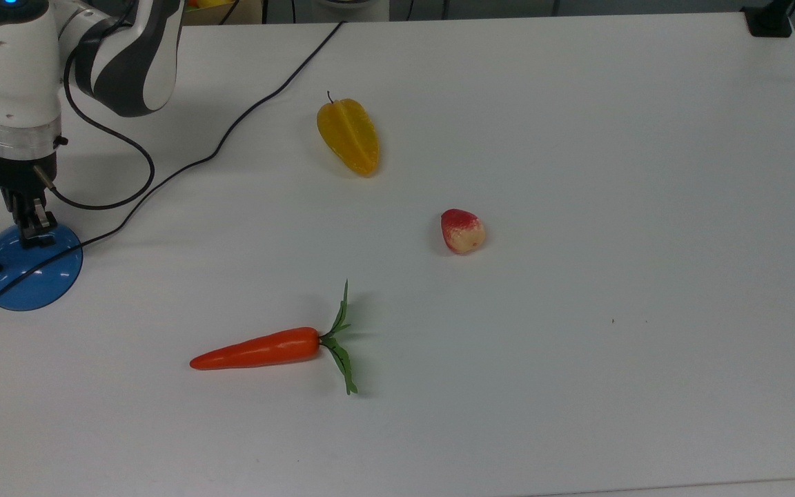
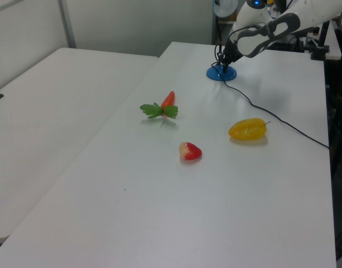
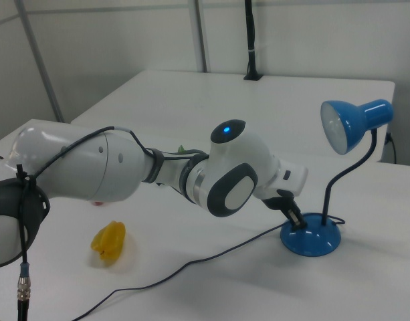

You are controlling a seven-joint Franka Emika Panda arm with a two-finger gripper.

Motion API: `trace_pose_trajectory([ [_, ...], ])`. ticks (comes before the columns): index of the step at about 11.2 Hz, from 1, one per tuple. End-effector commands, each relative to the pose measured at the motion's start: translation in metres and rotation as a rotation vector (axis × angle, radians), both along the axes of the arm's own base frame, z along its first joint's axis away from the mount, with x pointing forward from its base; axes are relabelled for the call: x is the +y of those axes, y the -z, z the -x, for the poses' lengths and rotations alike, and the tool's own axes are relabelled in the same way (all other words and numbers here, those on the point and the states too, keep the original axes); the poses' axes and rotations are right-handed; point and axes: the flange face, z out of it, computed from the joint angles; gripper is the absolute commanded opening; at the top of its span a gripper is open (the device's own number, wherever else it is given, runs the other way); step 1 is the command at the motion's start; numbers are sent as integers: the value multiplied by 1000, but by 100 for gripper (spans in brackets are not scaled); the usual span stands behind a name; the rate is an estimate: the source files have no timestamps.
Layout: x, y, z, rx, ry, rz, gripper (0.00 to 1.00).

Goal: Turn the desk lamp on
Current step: 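Lower the gripper onto the switch on the blue lamp base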

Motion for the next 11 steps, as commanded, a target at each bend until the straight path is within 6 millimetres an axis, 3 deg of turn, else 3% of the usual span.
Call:
trace_pose_trajectory([
  [1, -1, 4, -1, -4, 8, 19, 0],
  [6, 2, -27, 0, -32, 12, 20, 0],
  [11, 9, -17, 2, 45, 21, -20, 0],
])
